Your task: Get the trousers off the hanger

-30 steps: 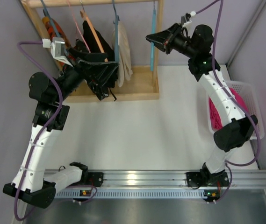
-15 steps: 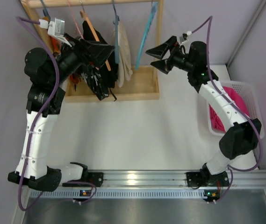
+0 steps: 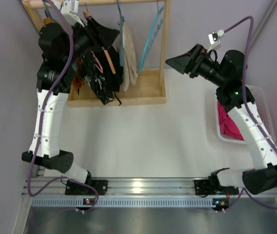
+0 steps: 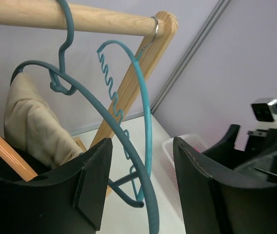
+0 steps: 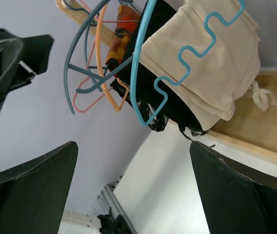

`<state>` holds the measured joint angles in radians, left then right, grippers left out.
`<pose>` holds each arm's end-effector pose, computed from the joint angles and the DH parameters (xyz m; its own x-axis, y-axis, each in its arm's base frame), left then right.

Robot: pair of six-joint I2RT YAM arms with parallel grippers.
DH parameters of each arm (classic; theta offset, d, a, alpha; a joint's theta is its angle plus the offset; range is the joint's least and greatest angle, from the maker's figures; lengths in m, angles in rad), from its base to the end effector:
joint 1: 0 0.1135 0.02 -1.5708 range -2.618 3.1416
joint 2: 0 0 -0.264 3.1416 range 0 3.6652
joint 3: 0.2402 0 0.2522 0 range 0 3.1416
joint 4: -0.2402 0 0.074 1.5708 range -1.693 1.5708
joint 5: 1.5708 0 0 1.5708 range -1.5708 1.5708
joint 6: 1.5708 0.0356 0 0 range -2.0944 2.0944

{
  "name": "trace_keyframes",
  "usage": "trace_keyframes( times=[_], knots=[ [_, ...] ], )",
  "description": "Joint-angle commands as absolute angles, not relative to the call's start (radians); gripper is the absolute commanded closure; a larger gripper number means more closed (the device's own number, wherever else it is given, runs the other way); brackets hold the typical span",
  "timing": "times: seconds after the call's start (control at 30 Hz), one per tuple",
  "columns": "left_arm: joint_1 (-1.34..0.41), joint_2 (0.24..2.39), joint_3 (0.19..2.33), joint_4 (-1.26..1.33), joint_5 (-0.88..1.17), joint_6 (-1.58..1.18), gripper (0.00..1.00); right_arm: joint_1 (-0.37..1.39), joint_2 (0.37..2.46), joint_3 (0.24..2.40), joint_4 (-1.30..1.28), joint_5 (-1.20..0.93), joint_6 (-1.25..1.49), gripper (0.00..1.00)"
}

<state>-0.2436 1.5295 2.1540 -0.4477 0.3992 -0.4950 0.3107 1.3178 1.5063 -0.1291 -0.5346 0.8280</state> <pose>0.2663 -0.0805 0.5880 -0.1318 -0.4182 -0.8987 0.6034 0.6855 -0.4075 0.2684 0.1052 0.4801 -0.5122 0.5012 -0.6974 -0.5471 0.4356 0.7148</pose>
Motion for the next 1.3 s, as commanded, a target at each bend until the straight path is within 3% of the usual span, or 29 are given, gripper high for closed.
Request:
trace_keyframes(
  times=[0.0,0.47,0.73,1.07,1.27],
  knots=[
    [-0.239,1.574,2.213,-0.477,0.383,-0.485,0.41,0.298,1.229,1.477,-0.146,-0.519,0.66,0.01],
    [-0.241,1.7,2.249,-0.485,0.374,-0.508,0.41,0.29,1.089,1.35,-0.158,-0.499,0.542,0.01],
    [-0.241,1.723,2.227,-0.494,0.322,-0.483,0.52,0.281,1.097,1.345,-0.153,-0.508,0.543,0.01],
    [-0.282,1.786,2.266,-0.549,0.224,-0.397,0.54,0.273,1.094,1.324,-0.147,-0.514,0.543,0.01],
    [-0.285,1.801,2.275,-0.549,0.195,-0.388,0.67,0.272,1.091,1.313,-0.146,-0.515,0.541,0.01]
  ],
)
